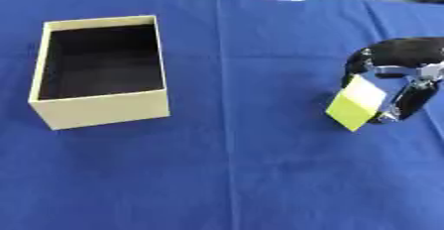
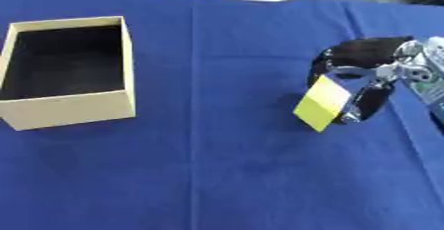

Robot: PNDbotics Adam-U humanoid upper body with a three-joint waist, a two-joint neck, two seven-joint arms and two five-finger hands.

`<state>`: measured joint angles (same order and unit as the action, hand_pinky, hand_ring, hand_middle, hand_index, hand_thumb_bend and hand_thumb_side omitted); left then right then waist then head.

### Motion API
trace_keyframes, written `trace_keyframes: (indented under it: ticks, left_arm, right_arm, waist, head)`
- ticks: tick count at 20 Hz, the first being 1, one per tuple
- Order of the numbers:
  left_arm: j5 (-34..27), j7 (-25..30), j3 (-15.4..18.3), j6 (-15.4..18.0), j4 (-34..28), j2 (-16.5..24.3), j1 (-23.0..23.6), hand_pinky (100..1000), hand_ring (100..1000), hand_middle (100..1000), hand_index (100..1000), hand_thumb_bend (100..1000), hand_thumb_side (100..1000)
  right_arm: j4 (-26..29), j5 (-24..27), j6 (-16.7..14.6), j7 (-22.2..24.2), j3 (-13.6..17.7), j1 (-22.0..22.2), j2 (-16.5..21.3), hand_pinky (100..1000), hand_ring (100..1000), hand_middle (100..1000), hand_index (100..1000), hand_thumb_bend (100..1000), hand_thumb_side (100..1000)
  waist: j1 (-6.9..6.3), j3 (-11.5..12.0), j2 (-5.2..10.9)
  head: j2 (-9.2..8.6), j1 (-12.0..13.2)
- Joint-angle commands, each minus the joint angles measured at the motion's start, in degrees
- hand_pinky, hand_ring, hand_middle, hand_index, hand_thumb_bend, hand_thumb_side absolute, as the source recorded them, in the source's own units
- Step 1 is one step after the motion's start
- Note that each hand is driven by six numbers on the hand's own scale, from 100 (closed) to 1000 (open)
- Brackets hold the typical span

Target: Pick up objects on the table and place them in the box.

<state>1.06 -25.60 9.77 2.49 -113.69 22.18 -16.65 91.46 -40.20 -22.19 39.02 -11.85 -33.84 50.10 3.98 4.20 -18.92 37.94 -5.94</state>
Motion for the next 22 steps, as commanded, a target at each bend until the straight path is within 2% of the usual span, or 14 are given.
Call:
trace_keyframes:
  ticks: [1, 7, 12, 16, 22]
  left_arm:
    - [0.41, 0.12, 0.32, -0.09, -0.9, 1.03, -0.26, 879, 710, 617, 617, 184, 776]
    - [0.52, 0.25, 0.36, -0.28, -0.9, 1.1, -0.04, 879, 711, 618, 617, 182, 777]
    - [0.44, 0.36, 0.25, -0.4, -0.9, 1.1, 0.02, 879, 711, 618, 617, 183, 778]
    - [0.3, 0.56, 0.07, -0.43, -0.9, 1.05, 0.0, 879, 711, 619, 617, 181, 777]
    - [-0.04, 0.74, -0.13, -0.46, -0.9, 0.72, 0.0, 879, 712, 619, 617, 183, 779]
  right_arm:
    - [2.04, 0.43, 1.05, -0.89, 1.83, -1.33, 2.39, 797, 854, 558, 555, 437, 232]
    - [3.93, 2.21, 2.94, -2.66, 2.91, -4.37, 3.08, 779, 830, 538, 533, 437, 249]
    - [4.21, 4.96, 4.52, -2.32, 2.23, -9.79, 1.82, 766, 814, 528, 521, 437, 228]
    - [2.08, 5.89, 5.29, -0.78, -0.02, -17.54, -2.63, 760, 806, 527, 520, 437, 211]
    - [-5.13, 3.78, 6.25, 0.97, -2.81, -28.47, -13.66, 753, 793, 519, 524, 347, 156]
  waist:
    - [-0.26, -0.2, 1.47]
    - [-0.22, -0.34, 1.8]
    - [-0.15, -0.2, 2.05]
    - [-0.27, 0.03, 2.35]
    - [-0.76, 0.68, 2.49]
  head:
    - [-0.35, 0.17]
    - [0.07, 0.25]
    - [0.35, -0.01]
    - [0.52, -0.42]
    - [0.63, -1.07]
